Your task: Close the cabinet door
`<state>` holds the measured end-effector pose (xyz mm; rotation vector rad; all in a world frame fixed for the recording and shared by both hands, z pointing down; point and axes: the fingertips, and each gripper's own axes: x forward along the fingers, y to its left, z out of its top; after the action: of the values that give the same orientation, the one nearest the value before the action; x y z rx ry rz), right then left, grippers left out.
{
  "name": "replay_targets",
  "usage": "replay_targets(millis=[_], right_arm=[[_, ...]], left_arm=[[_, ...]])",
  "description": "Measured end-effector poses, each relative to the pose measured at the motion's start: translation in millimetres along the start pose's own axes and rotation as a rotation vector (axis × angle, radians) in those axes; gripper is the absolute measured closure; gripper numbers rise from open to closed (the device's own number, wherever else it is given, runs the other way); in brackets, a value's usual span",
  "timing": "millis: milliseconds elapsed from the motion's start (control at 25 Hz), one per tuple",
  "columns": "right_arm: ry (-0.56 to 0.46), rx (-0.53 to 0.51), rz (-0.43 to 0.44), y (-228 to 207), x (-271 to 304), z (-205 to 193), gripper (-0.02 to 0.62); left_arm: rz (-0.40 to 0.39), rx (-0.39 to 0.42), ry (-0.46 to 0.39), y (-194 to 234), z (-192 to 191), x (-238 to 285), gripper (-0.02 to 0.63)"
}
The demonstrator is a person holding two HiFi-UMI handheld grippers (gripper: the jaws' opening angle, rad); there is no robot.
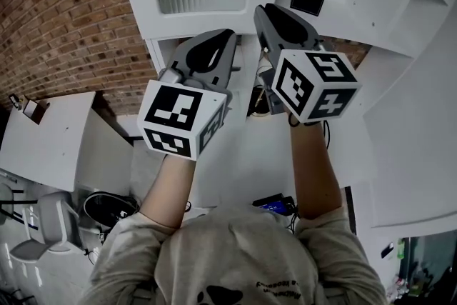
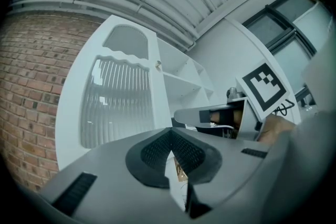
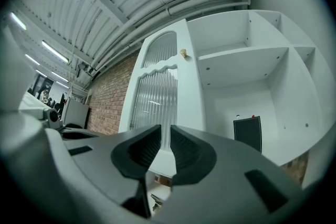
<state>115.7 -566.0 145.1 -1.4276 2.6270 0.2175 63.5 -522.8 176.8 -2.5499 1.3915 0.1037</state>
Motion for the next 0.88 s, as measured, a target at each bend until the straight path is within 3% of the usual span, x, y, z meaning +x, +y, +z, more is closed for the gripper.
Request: replay_targets(millis=[320,880], right_arm=[[-0.047,-0.014,-0.039,24.5,-20.8,-4.8,0.569],[-0.074,-0.086,-0.047,72.8,-67.1,-35.8,0.575]], left_arm=[[0.040,0.012,-0.009,3.5,0.0,-24.2,0.598],[0.121,0.007,-0.006,-2.5,-22.4,-78.5,0.598]])
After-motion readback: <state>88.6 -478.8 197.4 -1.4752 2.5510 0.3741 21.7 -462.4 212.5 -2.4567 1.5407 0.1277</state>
